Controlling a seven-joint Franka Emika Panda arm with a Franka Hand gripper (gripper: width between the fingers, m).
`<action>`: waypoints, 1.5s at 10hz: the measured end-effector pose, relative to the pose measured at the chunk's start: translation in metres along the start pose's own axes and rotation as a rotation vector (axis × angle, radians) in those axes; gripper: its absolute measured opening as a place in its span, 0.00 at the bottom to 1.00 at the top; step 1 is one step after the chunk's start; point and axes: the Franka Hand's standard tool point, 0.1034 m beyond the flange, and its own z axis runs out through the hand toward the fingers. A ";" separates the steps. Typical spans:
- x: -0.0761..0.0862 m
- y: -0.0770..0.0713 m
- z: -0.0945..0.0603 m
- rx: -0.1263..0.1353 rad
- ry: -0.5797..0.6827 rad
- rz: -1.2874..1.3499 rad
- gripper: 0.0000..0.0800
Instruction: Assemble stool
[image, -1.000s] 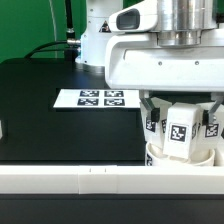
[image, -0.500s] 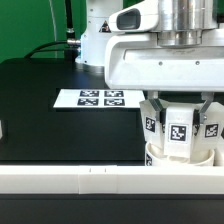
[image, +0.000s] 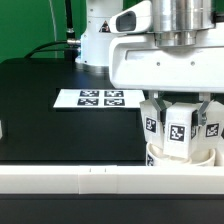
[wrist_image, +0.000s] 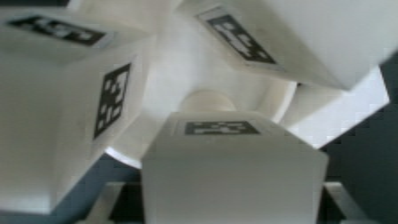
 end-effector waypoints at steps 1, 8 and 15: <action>0.000 0.000 0.000 0.011 -0.006 0.070 0.43; -0.003 -0.004 0.000 0.026 -0.024 0.545 0.43; -0.011 -0.010 0.003 0.043 -0.073 1.067 0.43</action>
Offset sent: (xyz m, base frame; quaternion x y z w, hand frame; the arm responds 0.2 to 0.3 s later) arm 0.0004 0.0002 -0.0041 -0.0190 0.0096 0.1281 0.9915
